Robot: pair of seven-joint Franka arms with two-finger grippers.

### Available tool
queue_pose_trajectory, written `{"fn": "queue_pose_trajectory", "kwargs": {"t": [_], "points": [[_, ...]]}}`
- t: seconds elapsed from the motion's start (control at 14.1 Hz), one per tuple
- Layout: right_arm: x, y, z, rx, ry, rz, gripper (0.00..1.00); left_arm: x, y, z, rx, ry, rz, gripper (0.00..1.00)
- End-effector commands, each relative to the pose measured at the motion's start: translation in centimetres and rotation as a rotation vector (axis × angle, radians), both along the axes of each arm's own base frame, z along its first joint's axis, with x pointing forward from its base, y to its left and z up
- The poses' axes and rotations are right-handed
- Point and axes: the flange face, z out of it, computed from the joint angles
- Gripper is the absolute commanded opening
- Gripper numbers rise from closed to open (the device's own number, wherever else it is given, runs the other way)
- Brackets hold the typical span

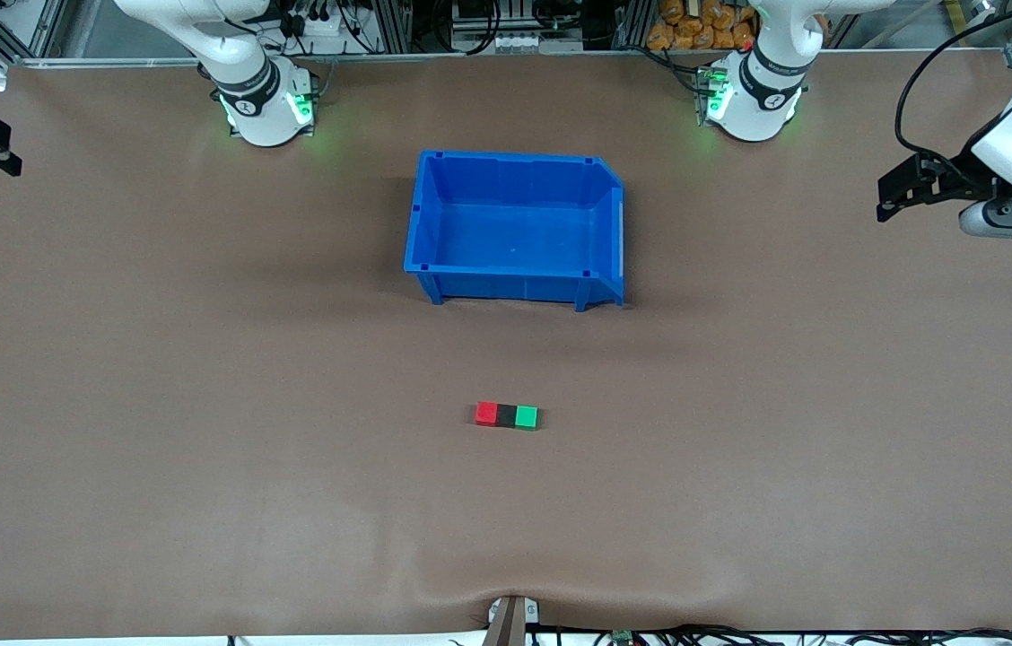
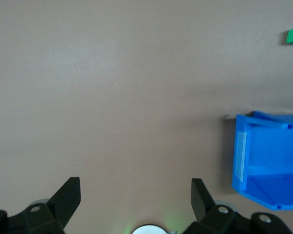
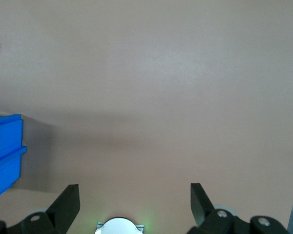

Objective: Attach green and red cubes to black cube

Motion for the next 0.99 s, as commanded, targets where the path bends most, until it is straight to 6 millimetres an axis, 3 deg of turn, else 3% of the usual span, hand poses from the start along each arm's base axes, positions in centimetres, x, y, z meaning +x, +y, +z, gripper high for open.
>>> {"fn": "queue_pose_trajectory", "kwargs": {"t": [0.0, 0.92], "points": [[-0.80, -0.10, 0.27, 0.011, -0.008, 0.011, 1.00, -0.65, -0.01, 0.61, 0.020, 0.017, -0.036, 1.00], [-0.61, -0.48, -0.17, 0.009, 0.013, 0.004, 1.00, -0.96, -0.20, 0.24, 0.012, 0.042, -0.020, 1.00]]}}
